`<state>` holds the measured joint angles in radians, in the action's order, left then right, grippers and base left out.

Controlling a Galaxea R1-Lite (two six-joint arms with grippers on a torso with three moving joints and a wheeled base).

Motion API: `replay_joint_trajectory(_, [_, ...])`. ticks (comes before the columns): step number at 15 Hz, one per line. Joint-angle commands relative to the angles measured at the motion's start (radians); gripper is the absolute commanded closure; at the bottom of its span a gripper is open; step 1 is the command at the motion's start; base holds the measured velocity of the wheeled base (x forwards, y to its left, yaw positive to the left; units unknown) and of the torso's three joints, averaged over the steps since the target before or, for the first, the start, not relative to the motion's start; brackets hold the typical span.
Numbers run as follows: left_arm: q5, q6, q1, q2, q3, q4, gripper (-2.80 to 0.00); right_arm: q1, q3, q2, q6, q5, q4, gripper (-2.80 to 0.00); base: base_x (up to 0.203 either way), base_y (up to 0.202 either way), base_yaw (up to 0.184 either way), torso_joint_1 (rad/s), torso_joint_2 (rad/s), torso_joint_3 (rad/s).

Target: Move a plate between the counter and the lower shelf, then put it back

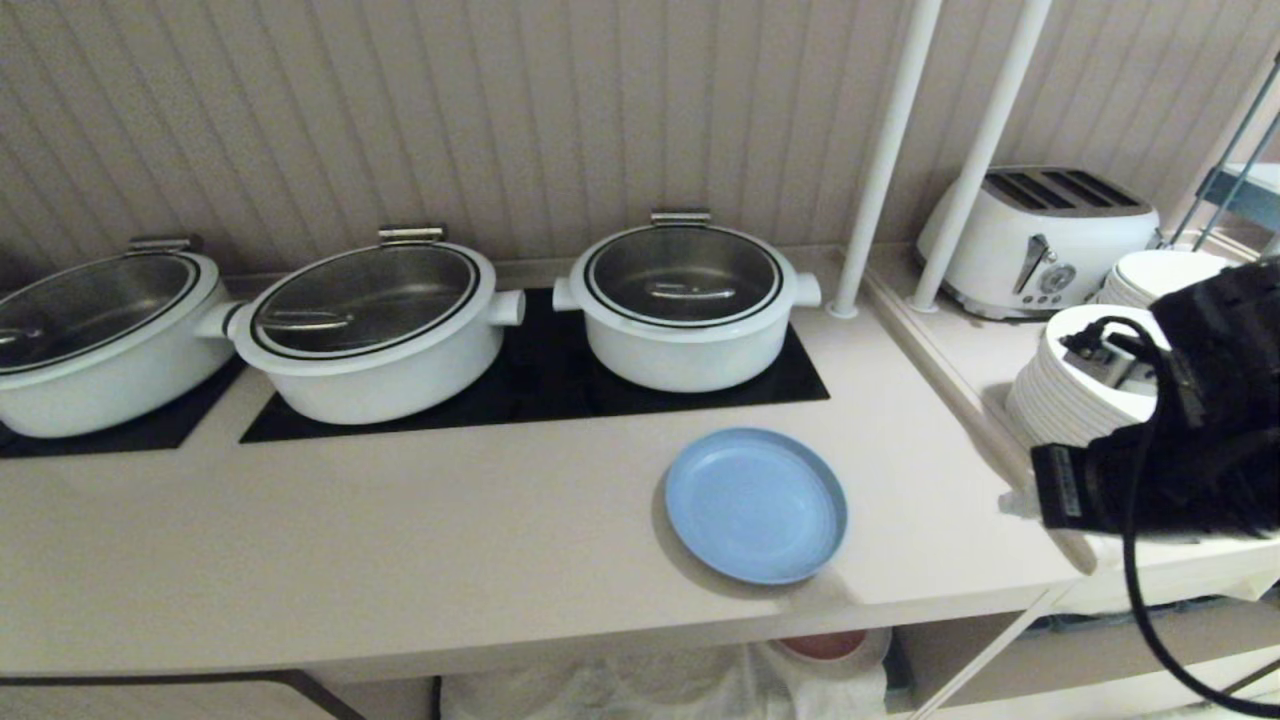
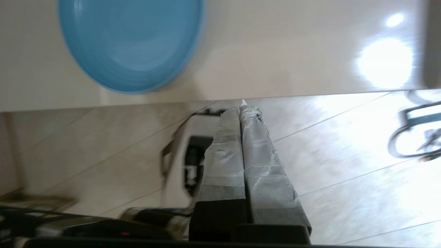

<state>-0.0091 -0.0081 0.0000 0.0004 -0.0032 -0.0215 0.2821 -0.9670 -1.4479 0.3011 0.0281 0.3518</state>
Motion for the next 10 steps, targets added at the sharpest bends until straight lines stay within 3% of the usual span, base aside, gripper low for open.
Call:
replay_joint_trajectory(1, [0.000,-0.001,0.000,0.000,0.000,0.000,0.00,-0.032,0.046,0.127,-0.054,-0.008,-0.006,0.00,0.000,0.000,0.000,0.000,0.00,0.000])
replay_joint_trajectory(5, [0.000,-0.001,0.000,0.000,0.000,0.000,0.00,-0.139,0.210,0.338,-0.175,-0.016,-0.137,0.00,0.000,0.000,0.000,0.000,0.00,0.000])
replay_joint_trajectory(10, [0.001,-0.001,0.000,0.000,0.000,0.000,0.00,-0.217,0.543,0.640,-0.298,-0.016,-0.344,0.00,0.000,0.000,0.000,0.000,0.00,0.000])
